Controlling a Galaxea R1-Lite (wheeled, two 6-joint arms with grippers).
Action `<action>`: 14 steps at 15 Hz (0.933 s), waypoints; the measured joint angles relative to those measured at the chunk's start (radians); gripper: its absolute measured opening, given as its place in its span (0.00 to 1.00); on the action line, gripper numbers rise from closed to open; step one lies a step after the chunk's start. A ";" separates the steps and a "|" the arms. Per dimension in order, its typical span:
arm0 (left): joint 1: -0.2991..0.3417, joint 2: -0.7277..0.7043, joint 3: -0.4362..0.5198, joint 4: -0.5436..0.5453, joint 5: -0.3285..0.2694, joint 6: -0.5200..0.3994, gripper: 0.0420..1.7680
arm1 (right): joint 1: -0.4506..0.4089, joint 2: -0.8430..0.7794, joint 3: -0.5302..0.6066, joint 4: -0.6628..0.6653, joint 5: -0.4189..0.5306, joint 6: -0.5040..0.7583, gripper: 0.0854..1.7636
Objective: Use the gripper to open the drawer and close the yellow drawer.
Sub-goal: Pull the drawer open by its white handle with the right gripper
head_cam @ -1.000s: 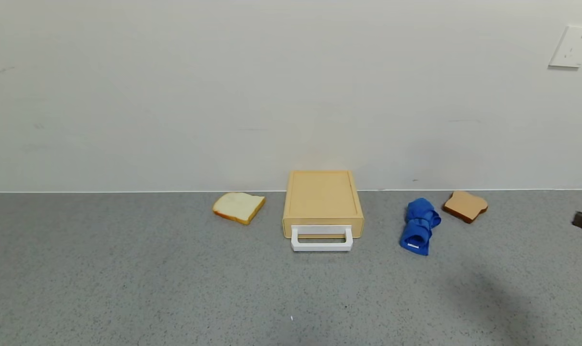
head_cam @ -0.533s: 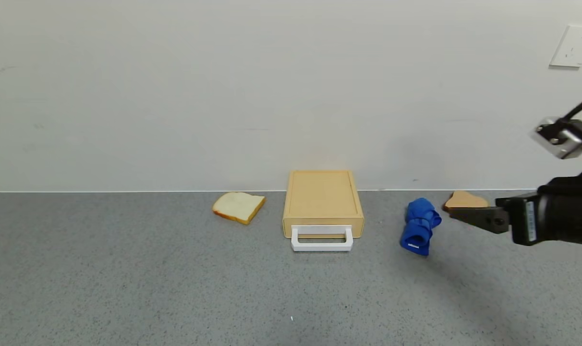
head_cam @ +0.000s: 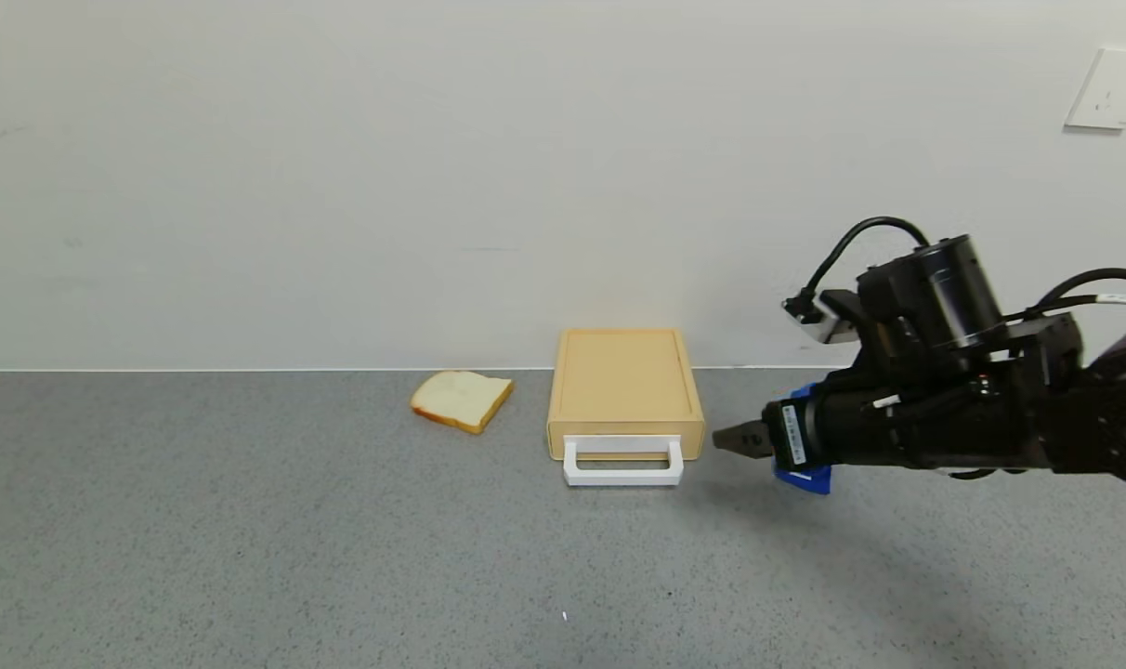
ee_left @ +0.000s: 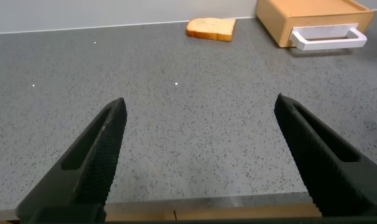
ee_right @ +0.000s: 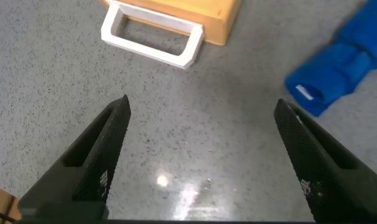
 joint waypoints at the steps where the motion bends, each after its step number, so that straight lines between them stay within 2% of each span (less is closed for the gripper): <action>1: 0.000 0.000 0.000 0.000 0.000 0.000 0.97 | 0.015 0.033 -0.017 0.001 -0.002 0.009 0.96; 2: 0.000 0.000 0.000 0.000 0.000 0.000 0.97 | 0.029 0.063 -0.030 0.002 -0.004 0.016 0.91; 3: 0.000 0.000 0.000 0.000 0.000 0.000 0.97 | 0.042 0.090 -0.043 0.002 -0.004 0.018 0.79; 6: 0.000 0.000 0.000 0.000 0.000 0.000 0.97 | 0.064 0.152 -0.078 0.001 -0.004 0.032 0.54; 8: 0.000 0.000 0.000 0.000 0.000 0.000 0.97 | 0.076 0.184 -0.102 0.002 -0.004 0.038 0.42; 9: 0.000 0.000 0.000 0.000 0.000 0.000 0.97 | 0.082 0.198 -0.114 0.002 -0.004 0.038 0.27; 10: 0.000 0.000 0.000 0.000 0.000 0.000 0.97 | 0.087 0.210 -0.125 0.001 0.000 0.037 0.03; 14: 0.000 0.000 0.000 0.000 0.000 0.000 0.97 | 0.095 0.250 -0.189 0.001 0.038 0.029 0.02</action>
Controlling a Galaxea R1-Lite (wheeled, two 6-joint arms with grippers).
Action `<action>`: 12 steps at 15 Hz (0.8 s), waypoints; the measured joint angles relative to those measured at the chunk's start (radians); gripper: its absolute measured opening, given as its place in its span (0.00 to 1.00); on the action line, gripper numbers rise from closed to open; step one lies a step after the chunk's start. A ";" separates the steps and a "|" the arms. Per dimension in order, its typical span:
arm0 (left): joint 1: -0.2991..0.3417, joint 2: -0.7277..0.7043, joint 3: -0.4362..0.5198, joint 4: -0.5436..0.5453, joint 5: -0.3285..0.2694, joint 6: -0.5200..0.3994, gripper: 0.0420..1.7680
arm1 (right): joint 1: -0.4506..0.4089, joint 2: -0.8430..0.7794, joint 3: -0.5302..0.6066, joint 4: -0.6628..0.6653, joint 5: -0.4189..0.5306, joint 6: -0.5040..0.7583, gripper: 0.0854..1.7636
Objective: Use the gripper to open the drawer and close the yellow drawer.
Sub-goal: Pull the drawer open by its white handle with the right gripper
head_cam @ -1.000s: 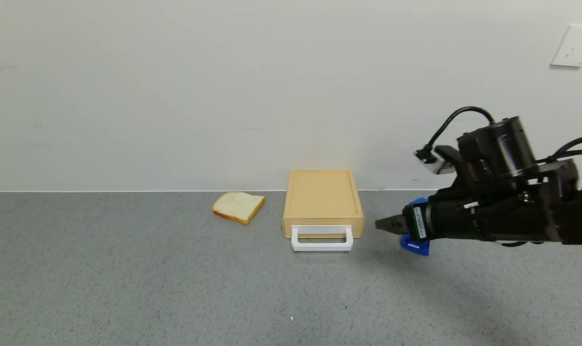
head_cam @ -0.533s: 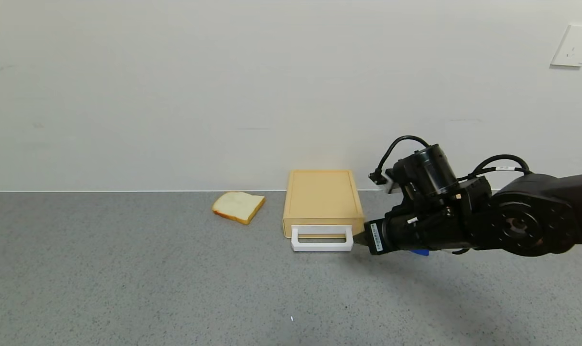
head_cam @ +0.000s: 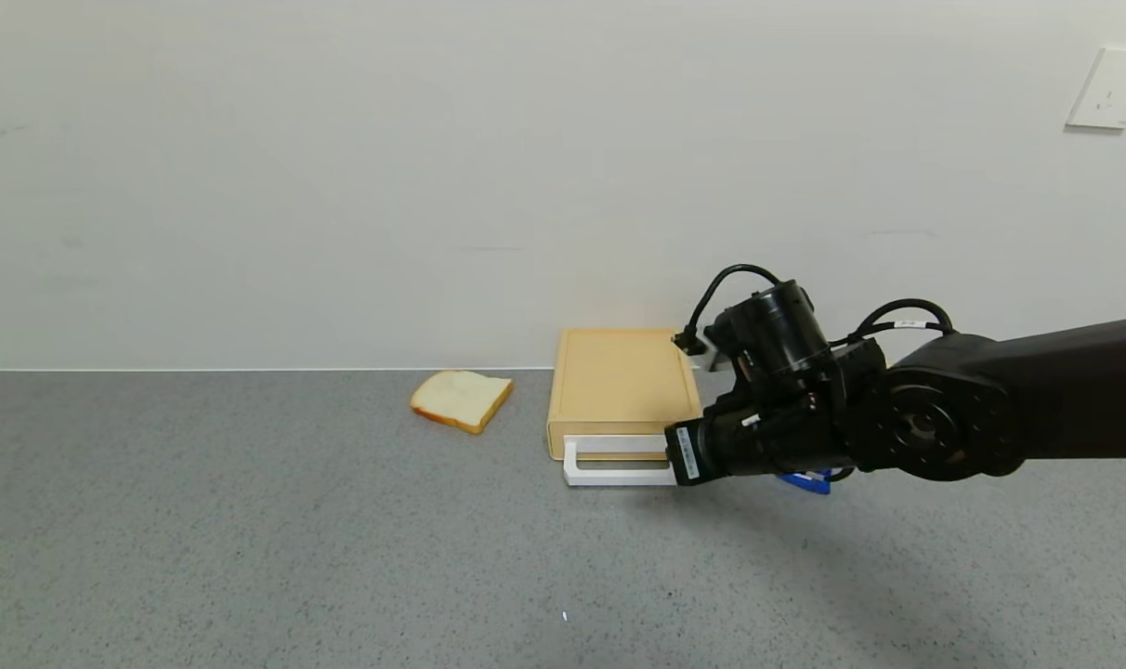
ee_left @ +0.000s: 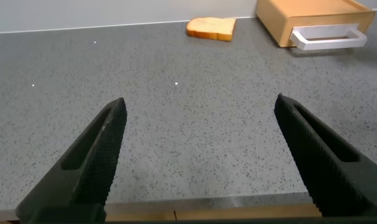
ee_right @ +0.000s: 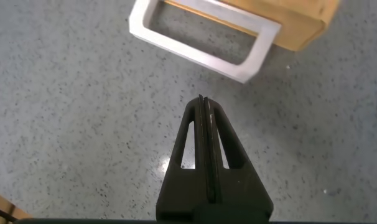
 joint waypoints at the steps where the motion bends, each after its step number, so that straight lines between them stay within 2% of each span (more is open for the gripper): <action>1: 0.000 0.000 0.000 0.000 0.000 0.000 0.97 | -0.004 0.009 -0.023 0.000 0.038 -0.017 0.02; 8: 0.000 0.000 0.000 0.000 0.000 0.000 0.97 | -0.071 0.094 -0.148 0.054 0.264 -0.333 0.02; 12: 0.000 0.000 0.000 0.000 0.000 0.000 0.97 | -0.087 0.169 -0.216 0.058 0.293 -0.487 0.02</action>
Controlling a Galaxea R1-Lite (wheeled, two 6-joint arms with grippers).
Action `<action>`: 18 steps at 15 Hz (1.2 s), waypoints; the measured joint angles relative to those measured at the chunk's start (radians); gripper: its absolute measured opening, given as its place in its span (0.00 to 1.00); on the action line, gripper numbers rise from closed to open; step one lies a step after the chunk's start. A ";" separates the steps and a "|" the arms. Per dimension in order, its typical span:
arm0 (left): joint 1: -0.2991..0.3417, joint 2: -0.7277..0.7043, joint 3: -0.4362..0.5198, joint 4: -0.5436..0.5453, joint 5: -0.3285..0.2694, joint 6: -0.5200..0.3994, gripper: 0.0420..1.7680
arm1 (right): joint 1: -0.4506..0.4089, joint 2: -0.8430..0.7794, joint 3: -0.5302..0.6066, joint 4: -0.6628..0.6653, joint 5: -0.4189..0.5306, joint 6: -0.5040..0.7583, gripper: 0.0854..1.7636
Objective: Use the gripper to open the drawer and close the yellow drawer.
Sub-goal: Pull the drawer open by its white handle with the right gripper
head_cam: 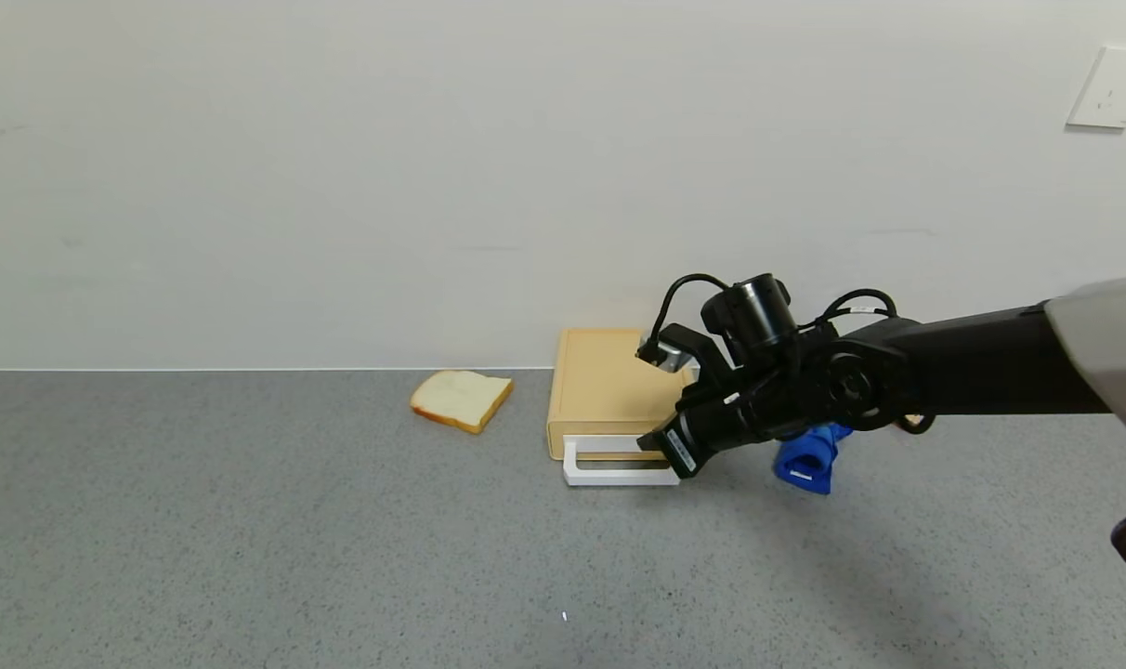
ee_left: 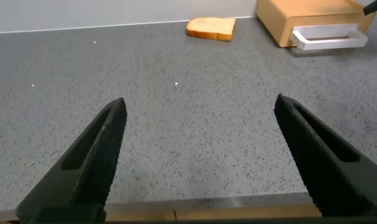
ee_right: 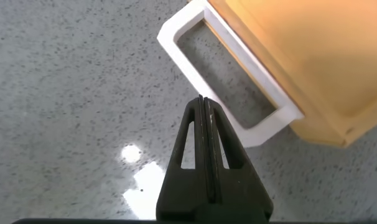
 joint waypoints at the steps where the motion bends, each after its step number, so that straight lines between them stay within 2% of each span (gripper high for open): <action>1: 0.000 0.000 0.000 0.000 0.000 0.000 0.97 | 0.001 0.018 -0.026 0.010 0.010 -0.020 0.02; 6: 0.000 0.000 0.000 0.000 0.000 0.000 0.97 | 0.007 0.097 -0.184 0.180 0.026 -0.114 0.02; 8: 0.000 0.000 0.000 0.000 0.000 0.000 0.97 | -0.001 0.123 -0.211 0.190 0.017 -0.154 0.02; 10: 0.000 0.000 0.000 0.000 0.000 0.000 0.97 | -0.004 0.147 -0.243 0.233 -0.035 -0.175 0.02; 13: 0.000 0.000 0.000 0.000 0.000 0.000 0.97 | -0.002 0.186 -0.354 0.378 -0.089 -0.179 0.02; 18: 0.000 0.000 0.000 0.000 0.000 0.000 0.97 | 0.006 0.234 -0.403 0.369 -0.207 -0.198 0.02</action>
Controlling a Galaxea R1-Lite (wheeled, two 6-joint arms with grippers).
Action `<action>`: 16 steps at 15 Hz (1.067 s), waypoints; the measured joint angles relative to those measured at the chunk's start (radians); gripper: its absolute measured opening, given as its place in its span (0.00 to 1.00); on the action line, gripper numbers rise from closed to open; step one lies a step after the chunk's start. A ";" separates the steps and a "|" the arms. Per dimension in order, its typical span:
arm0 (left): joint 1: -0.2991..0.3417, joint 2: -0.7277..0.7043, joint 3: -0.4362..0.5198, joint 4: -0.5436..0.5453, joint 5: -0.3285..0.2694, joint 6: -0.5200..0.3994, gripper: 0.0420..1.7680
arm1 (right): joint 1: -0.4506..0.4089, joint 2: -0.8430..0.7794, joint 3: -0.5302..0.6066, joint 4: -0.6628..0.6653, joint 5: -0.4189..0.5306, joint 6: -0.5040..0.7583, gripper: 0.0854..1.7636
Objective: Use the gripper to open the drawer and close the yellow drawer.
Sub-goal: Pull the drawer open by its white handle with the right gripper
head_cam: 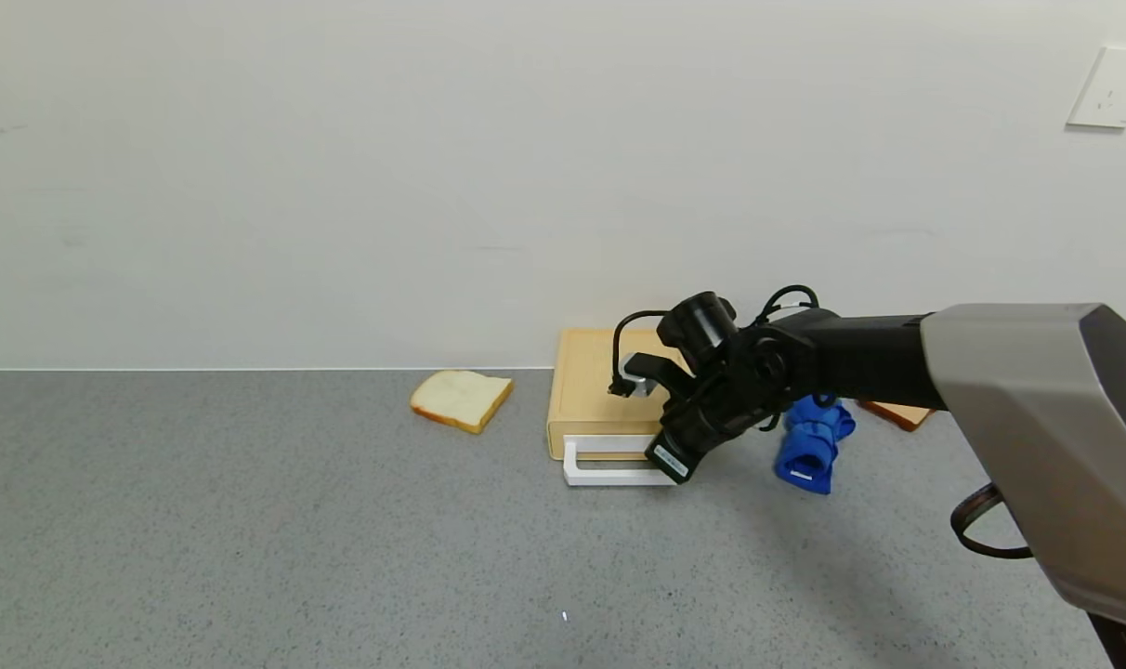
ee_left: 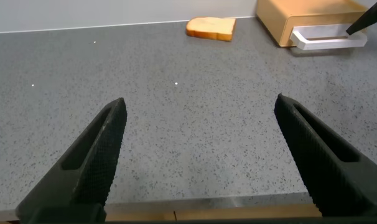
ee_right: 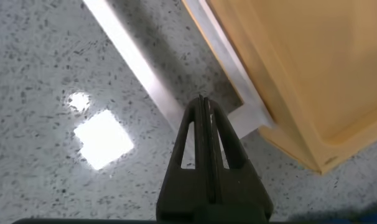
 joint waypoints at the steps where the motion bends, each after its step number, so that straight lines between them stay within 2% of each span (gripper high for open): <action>1: 0.000 0.000 0.000 0.000 0.000 0.000 0.97 | 0.001 0.007 -0.001 -0.018 -0.002 0.000 0.02; 10: 0.000 0.000 0.000 0.000 0.000 0.000 0.97 | 0.000 0.037 -0.001 -0.055 -0.017 0.031 0.02; 13: 0.000 0.000 0.000 0.000 0.000 0.000 0.97 | 0.033 0.040 -0.005 -0.089 -0.032 0.176 0.02; 16: 0.000 0.000 0.000 0.000 0.000 0.000 0.97 | 0.066 0.056 -0.007 -0.151 -0.101 0.307 0.02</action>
